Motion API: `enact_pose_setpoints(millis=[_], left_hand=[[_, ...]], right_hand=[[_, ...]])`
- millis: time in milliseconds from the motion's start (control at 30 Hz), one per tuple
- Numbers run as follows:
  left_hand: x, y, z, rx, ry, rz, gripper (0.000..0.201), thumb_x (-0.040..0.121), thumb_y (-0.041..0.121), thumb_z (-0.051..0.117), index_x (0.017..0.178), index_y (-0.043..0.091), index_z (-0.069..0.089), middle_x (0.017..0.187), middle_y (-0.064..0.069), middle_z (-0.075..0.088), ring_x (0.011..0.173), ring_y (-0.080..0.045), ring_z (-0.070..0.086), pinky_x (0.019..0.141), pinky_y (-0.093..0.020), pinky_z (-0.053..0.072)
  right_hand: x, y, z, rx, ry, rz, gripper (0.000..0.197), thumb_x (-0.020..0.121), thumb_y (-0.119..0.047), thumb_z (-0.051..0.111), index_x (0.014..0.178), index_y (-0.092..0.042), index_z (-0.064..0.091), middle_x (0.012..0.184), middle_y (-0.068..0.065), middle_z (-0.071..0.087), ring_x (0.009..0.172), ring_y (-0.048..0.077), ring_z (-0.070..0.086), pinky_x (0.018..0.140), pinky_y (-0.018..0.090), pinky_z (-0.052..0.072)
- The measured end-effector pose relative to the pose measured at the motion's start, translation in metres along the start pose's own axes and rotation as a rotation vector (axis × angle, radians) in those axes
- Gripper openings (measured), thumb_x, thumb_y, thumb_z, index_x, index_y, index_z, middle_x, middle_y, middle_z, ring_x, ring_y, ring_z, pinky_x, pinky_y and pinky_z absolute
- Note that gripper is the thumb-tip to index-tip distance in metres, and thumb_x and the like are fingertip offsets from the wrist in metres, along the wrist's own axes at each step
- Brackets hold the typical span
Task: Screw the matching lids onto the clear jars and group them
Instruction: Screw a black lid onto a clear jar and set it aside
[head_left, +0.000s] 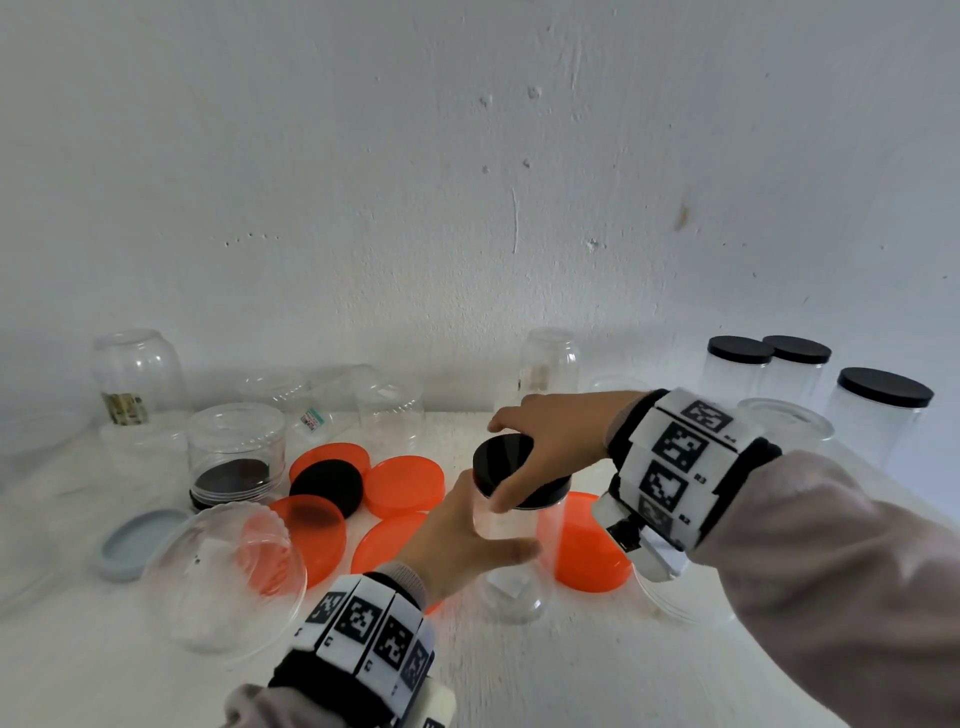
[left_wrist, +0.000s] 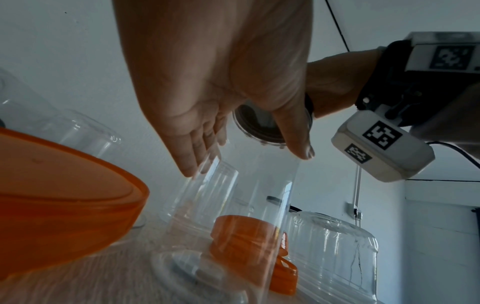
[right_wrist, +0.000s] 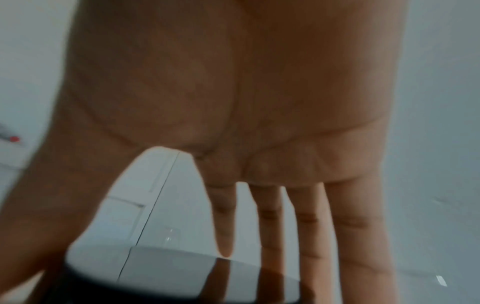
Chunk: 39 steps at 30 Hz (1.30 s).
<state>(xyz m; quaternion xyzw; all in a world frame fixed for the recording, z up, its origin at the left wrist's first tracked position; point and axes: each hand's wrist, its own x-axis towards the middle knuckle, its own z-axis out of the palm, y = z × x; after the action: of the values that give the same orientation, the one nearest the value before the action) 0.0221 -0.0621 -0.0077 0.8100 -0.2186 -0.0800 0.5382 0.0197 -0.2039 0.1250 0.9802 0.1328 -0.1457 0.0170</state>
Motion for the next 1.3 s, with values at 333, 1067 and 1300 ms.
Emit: enact_pose_setpoints(millis=[333, 1067, 1300], left_hand=[[0.0, -0.001, 0.0, 0.003, -0.001, 0.002, 0.08, 0.071, 0.038, 0.081, 0.137, 0.035, 0.035, 0.131, 0.018, 0.049, 0.125, -0.005, 0.043, 0.092, -0.018, 0.032], [0.001, -0.002, 0.001, -0.01, 0.018, 0.0, 0.082, 0.07, 0.037, 0.082, 0.136, 0.037, 0.032, 0.132, 0.015, 0.05, 0.125, -0.007, 0.044, 0.094, -0.02, 0.035], [0.001, -0.003, 0.0, -0.018, 0.004, 0.002, 0.083, 0.07, 0.039, 0.082, 0.138, 0.034, 0.035, 0.13, 0.02, 0.049, 0.125, -0.004, 0.043, 0.087, -0.013, 0.033]], right_hand=[[0.004, -0.002, 0.007, -0.05, 0.064, 0.008, 0.083, 0.07, -0.08, 0.052, 0.128, -0.02, 0.044, 0.119, -0.001, 0.047, 0.098, 0.017, 0.053, 0.079, 0.03, 0.047], [-0.004, 0.007, 0.003, 0.112, -0.001, -0.154, 0.068, 0.078, -0.049, 0.069, 0.138, -0.045, 0.037, 0.126, -0.011, 0.037, 0.119, 0.015, 0.04, 0.099, 0.038, 0.043], [0.002, -0.002, 0.014, -0.015, 0.131, -0.042, 0.071, 0.076, -0.076, 0.05, 0.132, -0.033, 0.041, 0.108, -0.006, 0.038, 0.102, 0.02, 0.048, 0.084, 0.035, 0.047]])
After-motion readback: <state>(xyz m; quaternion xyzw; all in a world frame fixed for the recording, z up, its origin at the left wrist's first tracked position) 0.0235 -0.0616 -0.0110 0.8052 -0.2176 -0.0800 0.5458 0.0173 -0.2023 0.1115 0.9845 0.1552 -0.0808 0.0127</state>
